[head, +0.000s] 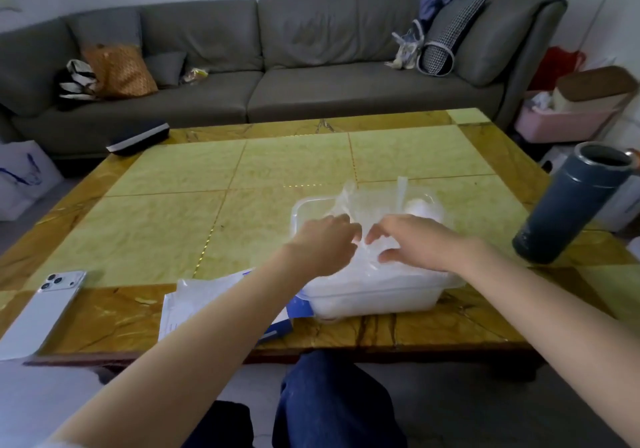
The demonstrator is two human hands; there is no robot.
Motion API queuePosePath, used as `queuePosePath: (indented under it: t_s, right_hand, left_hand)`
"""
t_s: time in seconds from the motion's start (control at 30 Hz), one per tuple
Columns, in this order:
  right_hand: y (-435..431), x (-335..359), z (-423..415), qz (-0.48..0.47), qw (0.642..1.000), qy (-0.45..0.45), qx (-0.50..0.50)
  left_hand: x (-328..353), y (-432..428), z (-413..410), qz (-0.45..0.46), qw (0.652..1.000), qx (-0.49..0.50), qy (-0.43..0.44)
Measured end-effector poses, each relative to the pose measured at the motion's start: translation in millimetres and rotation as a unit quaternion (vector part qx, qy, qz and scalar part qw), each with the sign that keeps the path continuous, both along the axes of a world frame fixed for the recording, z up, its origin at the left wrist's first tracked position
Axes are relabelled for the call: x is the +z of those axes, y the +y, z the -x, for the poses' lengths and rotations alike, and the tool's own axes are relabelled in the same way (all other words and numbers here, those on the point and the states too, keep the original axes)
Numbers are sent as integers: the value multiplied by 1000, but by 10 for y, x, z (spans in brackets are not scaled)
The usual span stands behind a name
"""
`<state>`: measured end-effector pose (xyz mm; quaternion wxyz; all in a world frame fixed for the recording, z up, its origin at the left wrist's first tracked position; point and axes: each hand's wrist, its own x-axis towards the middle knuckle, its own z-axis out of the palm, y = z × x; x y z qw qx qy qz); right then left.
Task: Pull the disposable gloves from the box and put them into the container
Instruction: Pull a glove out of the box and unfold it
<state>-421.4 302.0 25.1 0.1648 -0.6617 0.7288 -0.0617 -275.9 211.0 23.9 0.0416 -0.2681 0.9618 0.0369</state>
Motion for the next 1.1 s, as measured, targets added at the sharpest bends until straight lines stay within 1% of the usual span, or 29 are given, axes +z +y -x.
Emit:
queuePosePath:
  t_s: [0.07, 0.1, 0.17, 0.3, 0.33, 0.47, 0.57, 0.7, 0.8, 0.87, 0.93, 1.0, 1.07, 1.1]
  right_hand:
    - [-43, -150, 27, -62, 997, 42, 12]
    - [-62, -203, 41, -76, 996, 54, 13]
    - [-116, -295, 85, -87, 994, 67, 16]
    - [-247, -405, 185, -96, 984, 145, 43]
    - [-274, -428, 215, -108, 983, 146, 42]
    - [-344, -512, 278, -173, 980, 91, 41]
    - [-392, -561, 287, -204, 975, 82, 41]
    - [-373, -527, 297, -197, 978, 61, 40]
    - [-308, -402, 264, -172, 984, 51, 10]
    - [-278, -258, 211, -149, 987, 66, -15]
    - [-271, -96, 76, -85, 992, 92, -25]
    - [-276, 20, -157, 36, 996, 82, -30]
    - [-287, 65, -470, 168, 985, 34, -16]
    - [-290, 66, -636, 220, 975, 9, 5]
  left_hand:
    - [-215, -20, 73, -6, 994, -9, -106]
    - [-282, -50, 97, -6, 991, -8, -131]
    - [-390, -117, 130, -5, 987, -2, -159]
    - [-506, -181, 158, -10, 981, 8, -195]
    - [-516, -196, 163, -15, 980, 9, -200]
    - [-573, -290, 188, -58, 974, 20, -217]
    - [-601, -275, 217, -73, 972, 29, -223]
    - [-519, -259, 243, -80, 965, 31, -250]
    - [-343, -272, 231, -76, 959, 19, -271]
    - [-167, -258, 183, -69, 970, 13, -233]
    - [25, -246, 66, -34, 989, 8, -145]
    - [154, -263, -132, 42, 999, 10, -31]
    - [193, -293, -399, 114, 991, 20, 66]
    - [186, -314, -546, 135, 986, 27, 96]
